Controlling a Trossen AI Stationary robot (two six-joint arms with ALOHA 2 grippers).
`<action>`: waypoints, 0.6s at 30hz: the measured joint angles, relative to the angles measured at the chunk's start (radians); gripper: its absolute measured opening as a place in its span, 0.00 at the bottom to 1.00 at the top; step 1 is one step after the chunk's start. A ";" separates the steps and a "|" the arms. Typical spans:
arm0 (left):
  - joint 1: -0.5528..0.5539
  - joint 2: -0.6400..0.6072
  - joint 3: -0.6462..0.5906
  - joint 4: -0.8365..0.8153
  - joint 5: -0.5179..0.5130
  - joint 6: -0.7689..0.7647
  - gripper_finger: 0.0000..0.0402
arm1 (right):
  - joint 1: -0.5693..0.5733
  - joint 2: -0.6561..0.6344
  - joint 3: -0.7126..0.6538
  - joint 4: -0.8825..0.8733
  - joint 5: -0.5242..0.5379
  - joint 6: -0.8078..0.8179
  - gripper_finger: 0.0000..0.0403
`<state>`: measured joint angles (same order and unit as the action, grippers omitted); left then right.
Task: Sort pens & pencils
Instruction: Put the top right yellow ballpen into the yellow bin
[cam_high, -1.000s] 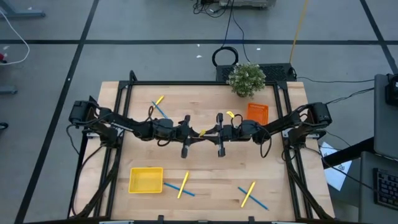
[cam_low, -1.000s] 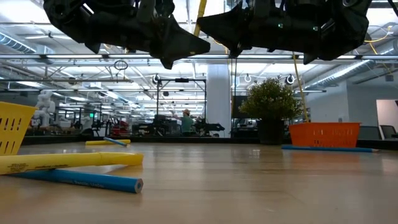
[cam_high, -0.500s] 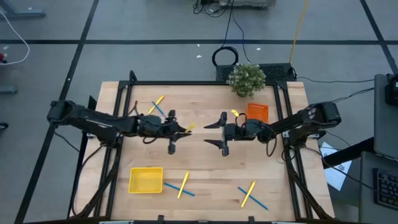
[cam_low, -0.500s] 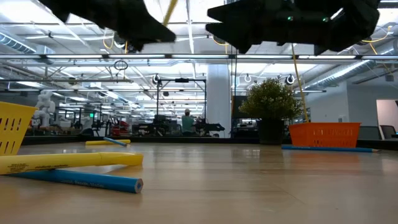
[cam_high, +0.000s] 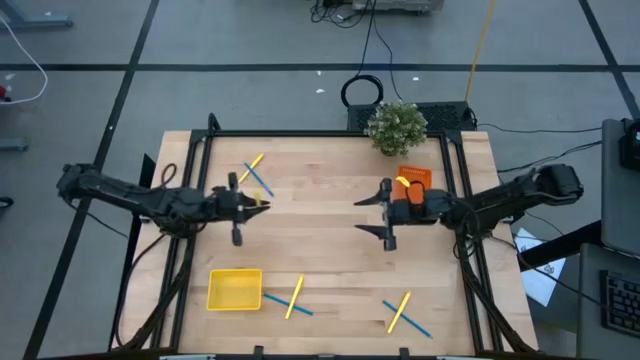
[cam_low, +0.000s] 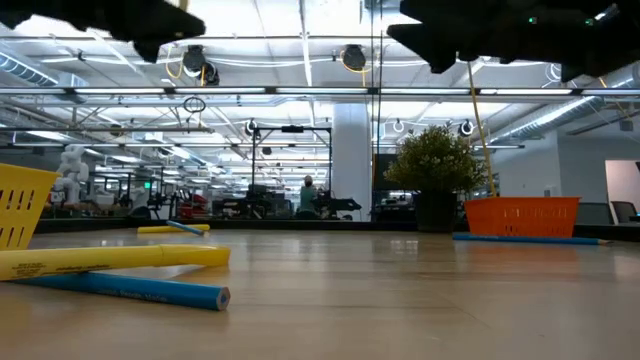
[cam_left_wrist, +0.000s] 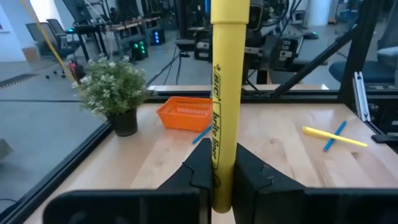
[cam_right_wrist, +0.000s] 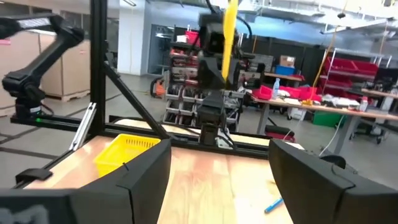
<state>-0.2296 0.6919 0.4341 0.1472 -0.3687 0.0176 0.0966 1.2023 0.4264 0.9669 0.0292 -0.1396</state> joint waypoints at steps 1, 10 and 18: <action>0.000 -0.024 -0.016 0.000 0.000 0.001 0.06 | 0.003 -0.014 -0.010 0.000 0.000 -0.008 0.65; 0.000 -0.111 -0.062 -0.001 0.000 -0.010 0.06 | 0.004 -0.044 -0.028 0.000 0.000 -0.007 0.63; 0.000 -0.107 -0.062 -0.048 0.089 -0.041 0.06 | 0.004 -0.044 -0.028 0.000 0.000 -0.004 0.63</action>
<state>-0.2295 0.5848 0.3721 0.0991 -0.2799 -0.0234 0.1001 1.1587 0.3985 0.9668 0.0293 -0.1436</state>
